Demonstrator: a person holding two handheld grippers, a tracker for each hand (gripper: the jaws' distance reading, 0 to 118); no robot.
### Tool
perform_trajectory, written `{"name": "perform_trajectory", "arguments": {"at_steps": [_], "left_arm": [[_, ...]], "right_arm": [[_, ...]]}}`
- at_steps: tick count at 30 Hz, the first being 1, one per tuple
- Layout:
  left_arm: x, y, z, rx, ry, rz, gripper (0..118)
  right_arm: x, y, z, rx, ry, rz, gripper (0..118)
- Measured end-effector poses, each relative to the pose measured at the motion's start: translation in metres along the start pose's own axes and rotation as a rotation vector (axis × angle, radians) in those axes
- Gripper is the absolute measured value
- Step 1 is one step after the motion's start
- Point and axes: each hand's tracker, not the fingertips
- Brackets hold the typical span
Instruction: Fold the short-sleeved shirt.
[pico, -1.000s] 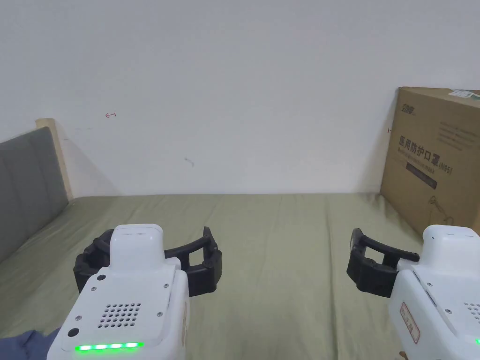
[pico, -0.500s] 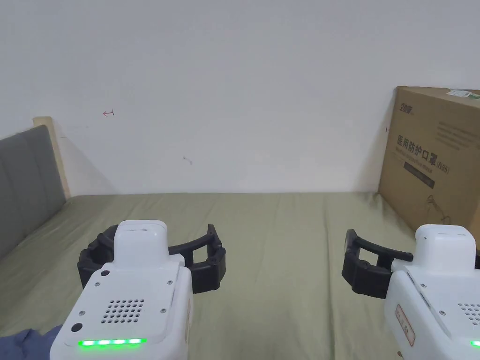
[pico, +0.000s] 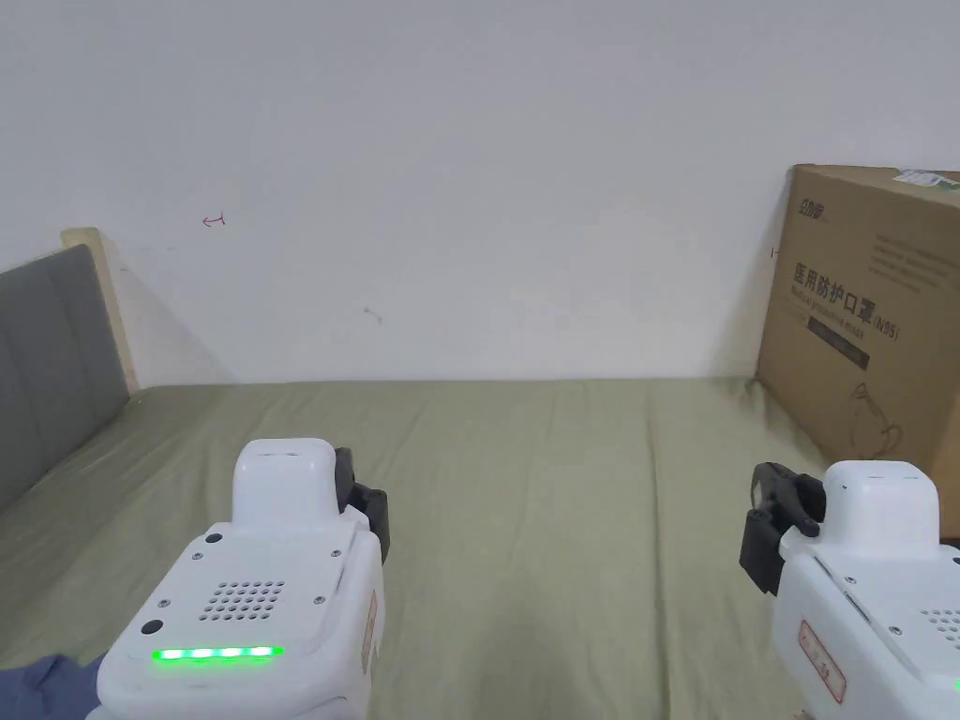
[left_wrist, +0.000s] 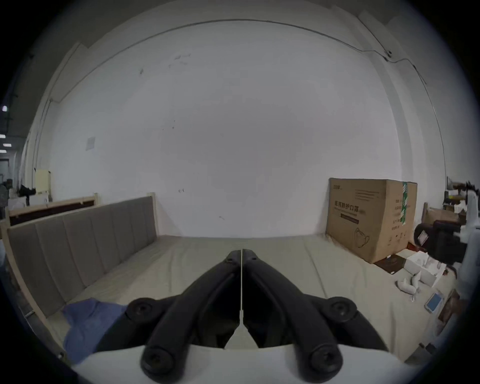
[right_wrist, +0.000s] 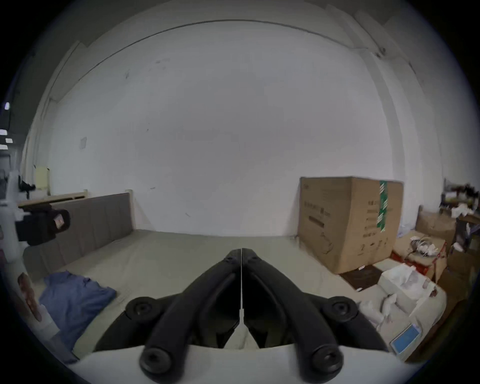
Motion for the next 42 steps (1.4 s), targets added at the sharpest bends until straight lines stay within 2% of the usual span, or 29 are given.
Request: {"name": "perform_trajectory", "arguments": {"at_steps": [7, 12, 16, 18, 22, 26, 29, 30, 32, 34, 37, 39, 40, 41, 42], "left_arm": [[0.006, -0.006, -0.004, -0.01, 0.005, -0.033, 0], [-0.01, -0.012, -0.003, -0.044, 0.002, 0.004, 0], [-0.066, -0.012, 0.015, -0.079, 0.099, 0.025, 0], [-0.103, -0.013, 0.032, -0.076, 0.227, 0.018, 0], [-0.171, -0.02, 0.076, -0.077, 0.496, -0.006, 0], [-0.206, -0.031, 0.102, -0.119, 0.55, 0.035, 0], [-0.217, -0.034, 0.103, -0.161, 0.588, -0.112, 0], [-0.227, -0.033, 0.099, -0.194, 0.568, -0.122, 0], [-0.253, -0.033, 0.084, -0.33, 0.436, -0.053, 0], [-0.288, -0.045, 0.053, -0.565, 0.242, 0.141, 0], [-0.33, -0.086, 0.006, -0.809, 0.126, 0.426, 0], [-0.34, -0.112, -0.021, -0.919, 0.158, 0.431, 0], [-0.342, -0.123, -0.035, -0.951, 0.199, 0.376, 16], [-0.34, -0.134, -0.044, -0.98, 0.217, 0.355, 16], [-0.345, -0.149, -0.058, -1.022, 0.233, 0.352, 24]], "right_arm": [[0.014, -0.003, 0.003, -0.017, -0.014, -0.043, 0], [0.004, -0.006, 0.004, -0.018, -0.007, -0.046, 0], [-0.037, -0.009, -0.01, -0.04, 0.114, 0.003, 0], [-0.066, -0.012, -0.018, -0.058, 0.189, 0.007, 0], [-0.136, -0.019, -0.025, -0.116, 0.409, 0.007, 0], [-0.18, -0.023, -0.023, -0.139, 0.503, 0.077, 0], [-0.19, -0.025, -0.024, -0.167, 0.535, 0.068, 0], [-0.188, -0.027, -0.026, -0.19, 0.542, 0.071, 0], [-0.187, -0.031, -0.029, -0.222, 0.545, 0.081, 0], [-0.181, -0.038, -0.034, -0.256, 0.536, 0.1, 0], [-0.173, -0.051, -0.038, -0.304, 0.524, 0.133, 0], [-0.169, -0.059, -0.042, -0.338, 0.511, 0.161, 0], [-0.167, -0.063, -0.044, -0.359, 0.509, 0.171, 0], [-0.166, -0.066, -0.046, -0.377, 0.51, 0.178, 0], [-0.164, -0.07, -0.048, -0.395, 0.507, 0.187, 0]]}}
